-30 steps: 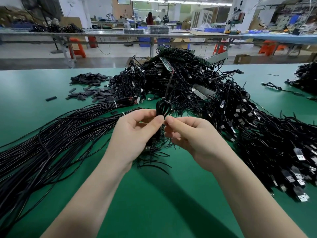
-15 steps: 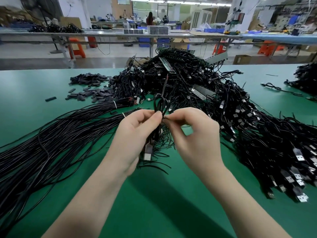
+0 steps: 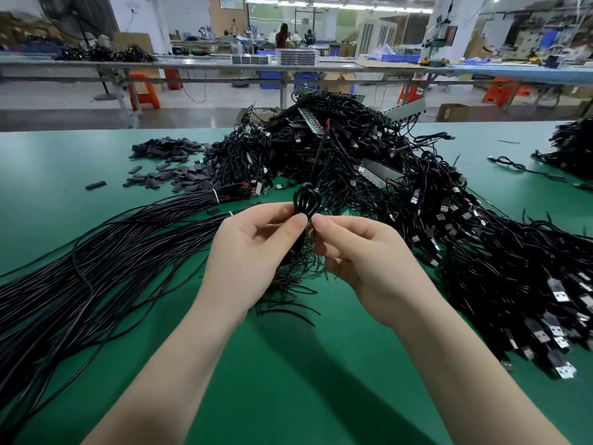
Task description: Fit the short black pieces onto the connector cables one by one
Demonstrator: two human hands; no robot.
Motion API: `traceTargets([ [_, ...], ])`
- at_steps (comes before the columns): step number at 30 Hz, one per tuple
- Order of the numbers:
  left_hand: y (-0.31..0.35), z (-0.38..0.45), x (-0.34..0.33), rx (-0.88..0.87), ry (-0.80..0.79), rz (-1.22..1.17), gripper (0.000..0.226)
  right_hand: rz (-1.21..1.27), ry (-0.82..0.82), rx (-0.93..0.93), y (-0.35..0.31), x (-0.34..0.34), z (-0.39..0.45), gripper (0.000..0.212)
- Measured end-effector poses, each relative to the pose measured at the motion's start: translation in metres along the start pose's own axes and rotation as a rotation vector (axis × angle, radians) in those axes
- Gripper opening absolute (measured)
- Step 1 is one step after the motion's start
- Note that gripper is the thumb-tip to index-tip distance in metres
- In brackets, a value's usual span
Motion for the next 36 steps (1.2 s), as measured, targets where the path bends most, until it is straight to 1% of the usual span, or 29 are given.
traceTargets([
  [2, 0.003, 0.0, 0.001, -0.04, 0.014, 0.029, 0.019, 0.106, -0.037, -0.071, 0.004, -0.004, -0.001, 0.015],
  [4, 0.008, 0.0, 0.001, -0.094, 0.014, 0.061, 0.021, 0.17, -0.038, -0.087, 0.006, -0.007, -0.002, 0.015],
  [6, 0.01, 0.0, 0.001, -0.113, -0.012, 0.049, 0.021, 0.228, -0.032, -0.064, 0.005, -0.01, -0.002, 0.015],
  [9, 0.011, 0.002, 0.003, -0.083, -0.034, -0.021, 0.022, 0.277, -0.076, -0.023, -0.001, -0.012, -0.001, 0.013],
  [11, 0.013, 0.003, 0.003, -0.089, -0.055, -0.005, 0.022, 0.285, -0.09, -0.004, -0.003, -0.011, -0.001, 0.01],
  [13, 0.014, 0.002, 0.001, -0.097, -0.071, 0.039, 0.02, 0.263, -0.042, 0.052, -0.003, -0.006, 0.001, 0.006],
  [14, 0.013, 0.001, 0.001, -0.092, -0.067, 0.052, 0.018, 0.228, -0.008, 0.108, -0.005, -0.005, 0.001, 0.003],
  [15, 0.011, 0.001, 0.002, -0.067, -0.05, 0.05, 0.015, 0.131, 0.044, 0.212, -0.009, -0.002, 0.0, 0.005],
  [16, 0.007, 0.001, 0.003, -0.014, -0.023, 0.032, 0.011, -0.068, 0.14, 0.378, -0.017, 0.003, -0.003, 0.01],
  [18, -0.009, 0.0, 0.004, 0.189, 0.014, -0.065, 0.006, -0.667, 0.429, 0.841, -0.042, 0.002, -0.025, 0.011],
  [19, -0.017, -0.003, 0.001, 0.311, 0.007, -0.131, 0.007, -0.911, 0.529, 1.046, -0.046, -0.008, -0.037, 0.011],
  [20, -0.023, -0.005, -0.002, 0.401, -0.005, -0.184, 0.006, -1.054, 0.586, 1.169, -0.046, -0.015, -0.043, 0.011],
  [21, -0.026, -0.005, -0.002, 0.432, -0.008, -0.207, 0.007, -1.077, 0.594, 1.181, -0.044, -0.015, -0.042, 0.01],
  [22, -0.025, -0.004, 0.0, 0.419, 0.002, -0.218, 0.01, -1.013, 0.572, 1.101, -0.042, -0.011, -0.037, 0.01],
  [23, -0.023, -0.002, 0.003, 0.37, 0.023, -0.219, 0.01, -0.862, 0.517, 0.939, -0.04, -0.002, -0.027, 0.009],
  [25, -0.015, 0.002, 0.011, 0.217, 0.066, -0.125, 0.004, -0.431, 0.322, 0.473, -0.021, 0.01, -0.005, 0.007],
  [26, -0.011, 0.003, 0.013, 0.142, 0.07, -0.05, 0.007, -0.219, 0.203, 0.246, -0.007, 0.007, 0.003, 0.011],
  [27, -0.007, 0.004, 0.013, 0.081, 0.058, 0.007, 0.009, -0.074, 0.1, 0.072, 0.005, 0.003, 0.007, 0.017],
  [28, -0.005, 0.003, 0.012, 0.04, 0.042, 0.035, 0.011, 0.026, 0.022, -0.039, 0.014, -0.002, 0.008, 0.021],
  [30, -0.006, 0.003, 0.009, 0.022, 0.026, 0.036, 0.01, 0.161, -0.066, -0.125, 0.018, -0.009, 0.006, 0.017],
  [31, -0.007, 0.003, 0.009, 0.025, 0.029, 0.038, 0.009, 0.21, -0.084, -0.145, 0.018, -0.01, 0.006, 0.013],
  [33, -0.006, 0.003, 0.011, 0.013, 0.022, 0.071, 0.015, 0.286, -0.106, -0.176, 0.017, -0.014, 0.005, 0.009],
  [35, -0.004, 0.003, 0.011, 0.009, 0.01, 0.091, 0.019, 0.306, -0.101, -0.172, 0.018, -0.014, 0.004, 0.006],
  [36, -0.004, 0.003, 0.01, 0.015, 0.008, 0.084, 0.018, 0.296, -0.079, -0.132, 0.016, -0.013, 0.005, 0.004],
])
Point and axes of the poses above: each hand's wrist, its own z-axis towards the middle knuckle, its own x-axis out of the back of the hand, y = z × x, the point moved 8 cm from there along z, towards the middle knuckle, and after that the axes turned 12 degrees about -z, right-handed, at the moved point
